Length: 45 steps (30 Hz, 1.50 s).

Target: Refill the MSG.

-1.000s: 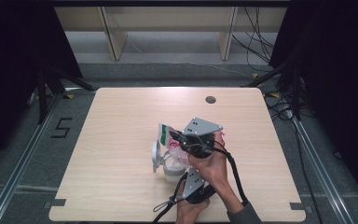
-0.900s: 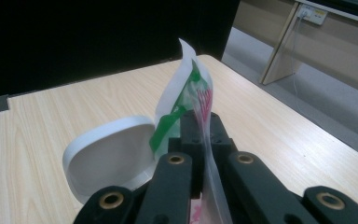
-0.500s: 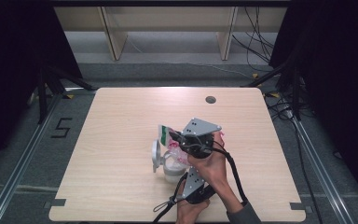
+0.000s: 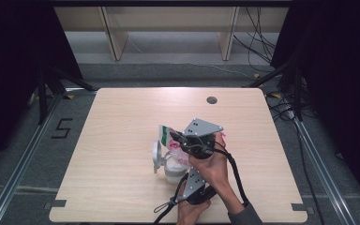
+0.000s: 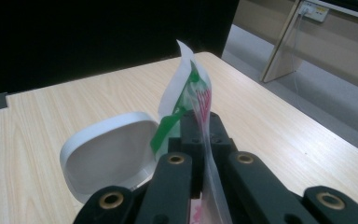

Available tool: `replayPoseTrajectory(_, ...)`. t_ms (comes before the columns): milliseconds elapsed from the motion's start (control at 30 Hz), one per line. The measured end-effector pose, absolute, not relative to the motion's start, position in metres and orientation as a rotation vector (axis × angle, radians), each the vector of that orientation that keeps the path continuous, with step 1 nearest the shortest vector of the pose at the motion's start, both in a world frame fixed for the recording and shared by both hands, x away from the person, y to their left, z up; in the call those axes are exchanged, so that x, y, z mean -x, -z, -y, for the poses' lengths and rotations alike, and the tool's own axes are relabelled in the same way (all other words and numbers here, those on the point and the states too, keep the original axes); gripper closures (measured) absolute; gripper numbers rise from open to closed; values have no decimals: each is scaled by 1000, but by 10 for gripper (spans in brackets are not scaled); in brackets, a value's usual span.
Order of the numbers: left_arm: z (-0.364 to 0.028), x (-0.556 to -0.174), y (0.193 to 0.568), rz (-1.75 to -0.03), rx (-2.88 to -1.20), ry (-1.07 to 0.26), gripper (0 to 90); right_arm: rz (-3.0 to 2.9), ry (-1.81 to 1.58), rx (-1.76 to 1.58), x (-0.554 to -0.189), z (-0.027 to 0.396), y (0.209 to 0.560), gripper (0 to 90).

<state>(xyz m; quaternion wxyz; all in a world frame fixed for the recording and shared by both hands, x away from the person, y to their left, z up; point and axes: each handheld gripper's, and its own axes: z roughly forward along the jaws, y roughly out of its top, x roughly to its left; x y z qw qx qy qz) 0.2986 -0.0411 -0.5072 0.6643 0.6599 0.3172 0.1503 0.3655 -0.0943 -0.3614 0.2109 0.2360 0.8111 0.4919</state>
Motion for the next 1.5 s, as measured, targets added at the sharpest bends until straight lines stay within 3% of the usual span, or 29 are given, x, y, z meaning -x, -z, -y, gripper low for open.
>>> replayPoseTrajectory(1167,44,-299,506,-726,-1440,-307,786,-2235,-1372,-614,-362,93,358,900)
replayPoseTrajectory(1233,37,-302,507,-693,-1551,-367,786,-2250,-1360,-614,-362,91,359,900)
replayPoseTrajectory(1500,36,-302,507,-699,-1557,-369,786,-2255,-1359,-620,-363,90,362,900)
